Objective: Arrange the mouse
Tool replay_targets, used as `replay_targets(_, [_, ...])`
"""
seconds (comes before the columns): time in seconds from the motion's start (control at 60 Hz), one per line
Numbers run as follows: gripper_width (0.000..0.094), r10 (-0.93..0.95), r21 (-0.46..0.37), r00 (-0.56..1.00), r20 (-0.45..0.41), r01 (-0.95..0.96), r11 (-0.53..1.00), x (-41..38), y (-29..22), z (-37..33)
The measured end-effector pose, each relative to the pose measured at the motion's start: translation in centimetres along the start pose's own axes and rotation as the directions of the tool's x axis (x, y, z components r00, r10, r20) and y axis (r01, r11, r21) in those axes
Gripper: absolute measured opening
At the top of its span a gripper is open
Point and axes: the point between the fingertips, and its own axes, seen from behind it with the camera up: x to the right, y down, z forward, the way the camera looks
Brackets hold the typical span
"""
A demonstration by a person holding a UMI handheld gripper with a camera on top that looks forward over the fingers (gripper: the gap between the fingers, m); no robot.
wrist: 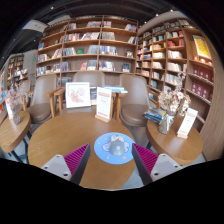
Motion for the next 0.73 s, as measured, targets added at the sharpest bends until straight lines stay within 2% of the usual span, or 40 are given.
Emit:
replay_targets(0.183, [0.085, -0.003, 0.03, 1.0, 0.024, 0.002, 1.0, -2.1, 1.4, -8.8])
replay_targets(0.333, [0.0852, 0.021, 0.027, 0.999, 0.043, -0.022, 0.999, -3.1, 3.7, -12.6])
replay_targets(0.417, [0.0851, 0.024, 0.014, 0.998, 0.066, -0.025, 1.0, -3.8, 4.6, -13.5])
replay_targets(0.733, [0.085, -0.016, 0.026, 0.998, 0.065, 0.014, 1.0, -4.7, 5.5, -14.9])
